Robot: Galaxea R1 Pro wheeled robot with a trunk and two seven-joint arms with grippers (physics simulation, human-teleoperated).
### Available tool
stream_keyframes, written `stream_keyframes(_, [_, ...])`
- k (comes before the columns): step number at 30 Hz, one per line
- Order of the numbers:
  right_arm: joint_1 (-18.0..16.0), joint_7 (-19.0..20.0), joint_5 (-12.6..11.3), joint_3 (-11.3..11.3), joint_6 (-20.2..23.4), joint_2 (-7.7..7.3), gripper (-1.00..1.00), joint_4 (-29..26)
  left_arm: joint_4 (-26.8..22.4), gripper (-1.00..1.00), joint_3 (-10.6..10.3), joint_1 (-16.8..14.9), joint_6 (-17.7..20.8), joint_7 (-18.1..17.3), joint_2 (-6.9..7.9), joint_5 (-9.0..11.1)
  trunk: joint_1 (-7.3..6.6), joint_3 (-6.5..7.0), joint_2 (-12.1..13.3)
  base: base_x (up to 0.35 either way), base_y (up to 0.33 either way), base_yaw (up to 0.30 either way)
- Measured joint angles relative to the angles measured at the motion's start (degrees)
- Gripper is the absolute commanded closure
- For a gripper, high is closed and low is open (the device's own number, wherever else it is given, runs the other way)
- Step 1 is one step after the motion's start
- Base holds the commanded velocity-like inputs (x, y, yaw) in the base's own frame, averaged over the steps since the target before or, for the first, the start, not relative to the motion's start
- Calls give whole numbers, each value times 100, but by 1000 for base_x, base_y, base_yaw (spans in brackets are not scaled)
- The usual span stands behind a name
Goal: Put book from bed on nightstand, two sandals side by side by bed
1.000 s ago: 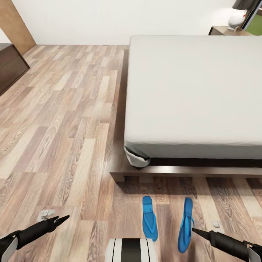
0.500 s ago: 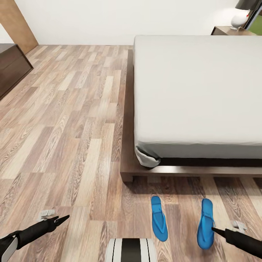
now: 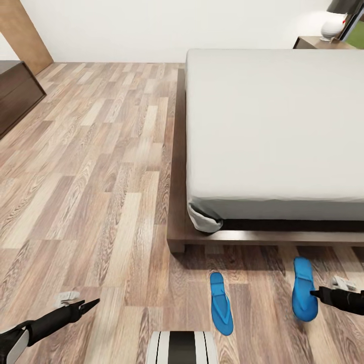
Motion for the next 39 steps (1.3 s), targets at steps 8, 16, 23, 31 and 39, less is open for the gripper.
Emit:
stream_keyframes(8, [1, -395, 2, 41, 1004, 62, 100, -604, 0, -100, 0, 0, 0, 0, -13, -8, 0, 0, 0, 0, 0, 0])
stream_keyframes(16, [3, -410, 468, 58, 1387, 294, 100, -804, 0, -100, 0, 0, 0, 0, -13, -8, 0, 0, 0, 0, 2, 0])
stream_keyframes(23, [2, -410, 585, 62, 1388, 443, 100, -788, -3, -100, 3, 1, 0, 5, -13, -6, 0, 0, 0, 0, 205, 0])
stream_keyframes(31, [1, -399, 761, 61, 1383, 474, 100, -785, -3, -100, 4, 1, 0, 6, -13, -8, 0, 0, 0, 0, 315, 0])
stream_keyframes(39, [2, -396, 791, 62, 1384, 535, 100, -785, -3, -100, 4, 1, 0, 6, -13, -12, 0, 0, 0, 0, 318, 0])
